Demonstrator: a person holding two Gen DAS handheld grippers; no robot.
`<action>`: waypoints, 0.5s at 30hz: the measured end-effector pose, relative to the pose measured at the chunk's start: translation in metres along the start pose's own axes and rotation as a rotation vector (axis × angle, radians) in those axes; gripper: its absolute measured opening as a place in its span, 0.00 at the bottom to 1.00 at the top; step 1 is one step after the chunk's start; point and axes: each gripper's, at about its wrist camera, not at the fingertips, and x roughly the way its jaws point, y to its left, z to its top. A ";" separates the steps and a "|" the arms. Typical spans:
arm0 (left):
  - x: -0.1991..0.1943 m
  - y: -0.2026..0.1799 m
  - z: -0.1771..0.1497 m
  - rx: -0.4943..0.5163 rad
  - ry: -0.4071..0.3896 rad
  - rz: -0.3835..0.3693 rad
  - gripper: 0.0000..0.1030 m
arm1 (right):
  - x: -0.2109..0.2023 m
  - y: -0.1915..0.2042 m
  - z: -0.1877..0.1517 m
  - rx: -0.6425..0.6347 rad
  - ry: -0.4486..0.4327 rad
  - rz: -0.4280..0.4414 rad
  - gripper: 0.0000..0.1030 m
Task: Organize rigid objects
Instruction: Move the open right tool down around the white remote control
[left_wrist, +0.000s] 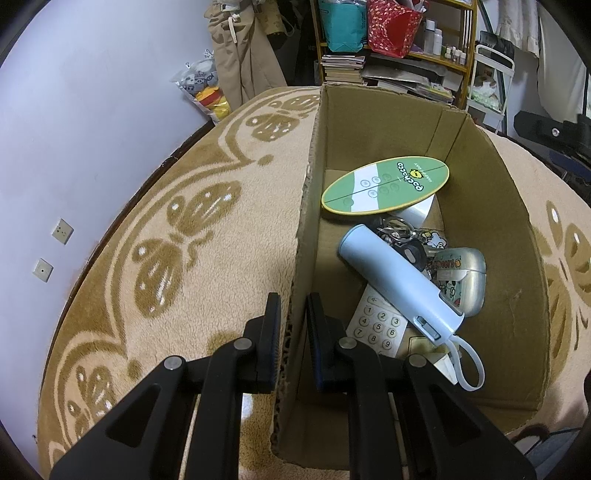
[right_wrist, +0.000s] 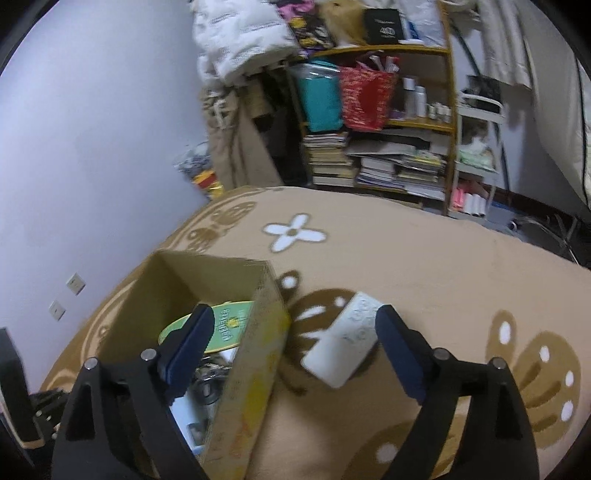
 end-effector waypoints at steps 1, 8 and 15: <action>0.000 0.001 0.001 0.001 0.000 0.001 0.14 | 0.002 -0.004 0.000 0.009 0.003 -0.010 0.91; 0.001 0.002 0.002 0.009 0.002 0.009 0.14 | 0.026 -0.035 0.004 0.091 0.019 -0.089 0.91; 0.002 0.001 0.003 0.012 0.002 0.012 0.14 | 0.055 -0.063 -0.005 0.168 0.065 -0.074 0.91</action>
